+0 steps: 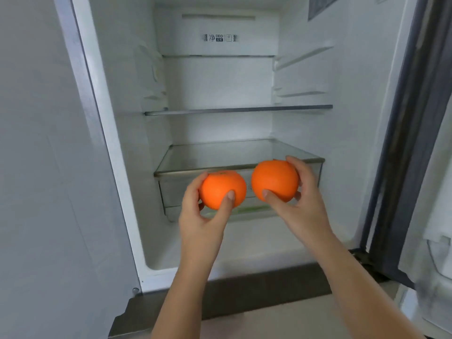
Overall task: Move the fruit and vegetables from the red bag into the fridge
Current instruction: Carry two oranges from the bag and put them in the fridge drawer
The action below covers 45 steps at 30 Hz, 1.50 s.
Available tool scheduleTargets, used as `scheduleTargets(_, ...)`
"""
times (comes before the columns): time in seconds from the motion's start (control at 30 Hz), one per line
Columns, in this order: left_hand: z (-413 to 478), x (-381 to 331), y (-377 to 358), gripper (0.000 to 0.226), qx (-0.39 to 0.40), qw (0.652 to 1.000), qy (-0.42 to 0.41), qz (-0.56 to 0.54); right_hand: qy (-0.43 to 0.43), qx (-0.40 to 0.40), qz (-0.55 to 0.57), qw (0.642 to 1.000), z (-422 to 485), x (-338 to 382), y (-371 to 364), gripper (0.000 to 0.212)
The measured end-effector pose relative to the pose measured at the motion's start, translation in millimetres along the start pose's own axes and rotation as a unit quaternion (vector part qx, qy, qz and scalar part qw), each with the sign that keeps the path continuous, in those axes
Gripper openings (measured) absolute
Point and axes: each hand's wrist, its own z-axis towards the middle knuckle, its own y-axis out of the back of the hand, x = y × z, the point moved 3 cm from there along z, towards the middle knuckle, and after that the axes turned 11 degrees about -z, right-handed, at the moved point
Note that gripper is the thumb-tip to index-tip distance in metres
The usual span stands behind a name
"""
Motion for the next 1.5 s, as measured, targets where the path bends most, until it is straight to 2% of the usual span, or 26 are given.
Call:
scheduleTargets(0.23,94,36,-16,0.05,-0.005,0.997,-0.037,0.072,0.017,0.002,-0.041,0.999,91,-27,-38,0.075)
scheduleTargets(0.63,177,79,-34,0.053,0.047,0.981,0.033,0.184,0.03,0.128,-0.067,0.989,193,-65,-86,0.071)
scheduleTargets(0.93,248,101,-40,0.05,0.12,0.964,0.122,0.205,0.038,0.227,-0.116,0.966,255,-90,-115,0.074)
scheduleTargets(1.03,259,109,-43,0.051,0.131,0.956,0.145,0.219,0.033,0.252,-0.133,0.958,272,-95,-119,0.075)
scheduleTargets(1.13,256,115,-46,0.052,0.142,0.946,0.119,0.265,0.012,0.261,-0.127,0.957,284,-104,-119,0.073)
scheduleTargets(1.2,255,118,-48,0.052,0.145,0.948,0.115,0.258,-0.007,0.251,-0.113,0.961,288,-110,-118,0.072)
scheduleTargets(1.37,257,121,-41,0.061,0.144,0.949,0.184,0.211,-0.03,0.26,-0.093,0.961,289,-120,-115,0.079)
scheduleTargets(1.5,255,123,-42,0.067,0.175,0.937,0.193,0.232,-0.029,0.277,-0.104,0.955,285,-120,-110,0.081)
